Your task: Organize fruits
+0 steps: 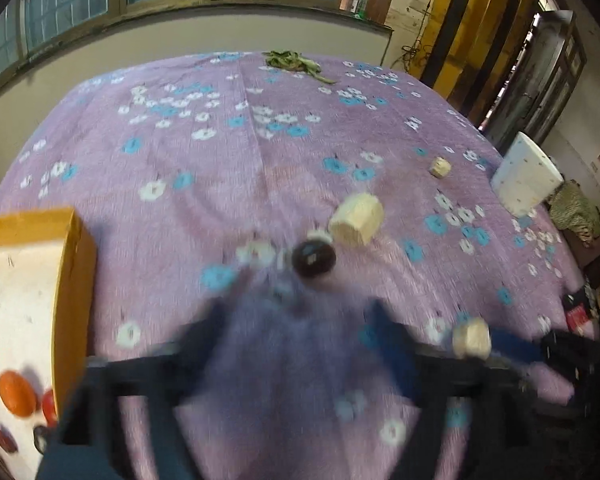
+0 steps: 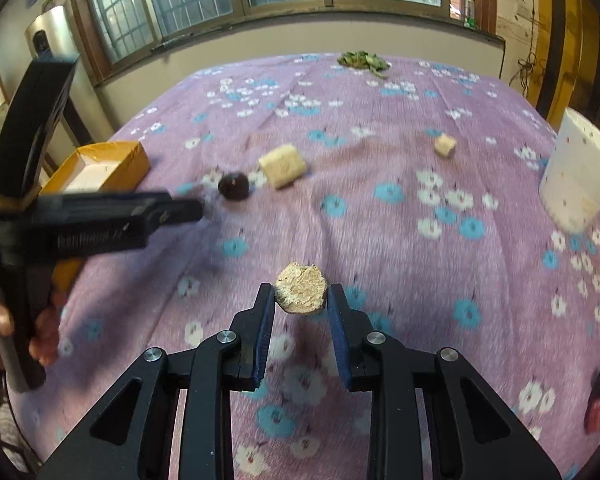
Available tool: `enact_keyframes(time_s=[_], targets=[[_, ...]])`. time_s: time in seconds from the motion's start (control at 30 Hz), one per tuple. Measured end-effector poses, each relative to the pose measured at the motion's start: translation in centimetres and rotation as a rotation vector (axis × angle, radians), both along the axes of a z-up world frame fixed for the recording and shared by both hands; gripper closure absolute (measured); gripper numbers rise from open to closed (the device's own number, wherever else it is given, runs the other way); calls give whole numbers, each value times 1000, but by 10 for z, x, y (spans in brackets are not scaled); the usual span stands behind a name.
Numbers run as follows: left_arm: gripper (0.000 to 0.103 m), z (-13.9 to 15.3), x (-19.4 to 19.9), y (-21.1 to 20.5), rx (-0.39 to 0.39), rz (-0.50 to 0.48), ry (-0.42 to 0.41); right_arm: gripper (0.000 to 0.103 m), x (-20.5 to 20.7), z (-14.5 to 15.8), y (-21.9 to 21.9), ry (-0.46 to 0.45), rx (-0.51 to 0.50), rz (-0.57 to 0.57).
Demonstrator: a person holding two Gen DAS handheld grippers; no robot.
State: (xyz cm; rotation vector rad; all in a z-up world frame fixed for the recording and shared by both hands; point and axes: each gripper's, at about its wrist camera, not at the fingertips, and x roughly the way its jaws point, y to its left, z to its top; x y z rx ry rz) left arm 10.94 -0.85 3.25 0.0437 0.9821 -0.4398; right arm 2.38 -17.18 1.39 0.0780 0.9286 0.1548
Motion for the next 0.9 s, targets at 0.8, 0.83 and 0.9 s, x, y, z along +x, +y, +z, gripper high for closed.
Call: enact_keyframes(time_s=[0.8, 0.83, 0.9], targets=[[75, -9, 0, -2, 20, -38, -25, 77, -20, 2, -9, -21, 38, -13], [75, -6, -8, 3, 12, -30, -26, 77, -22, 3, -9, -26, 38, -15], [75, 0, -22, 10, 14, -15, -35, 77, -28, 7, -7, -35, 43, -20]])
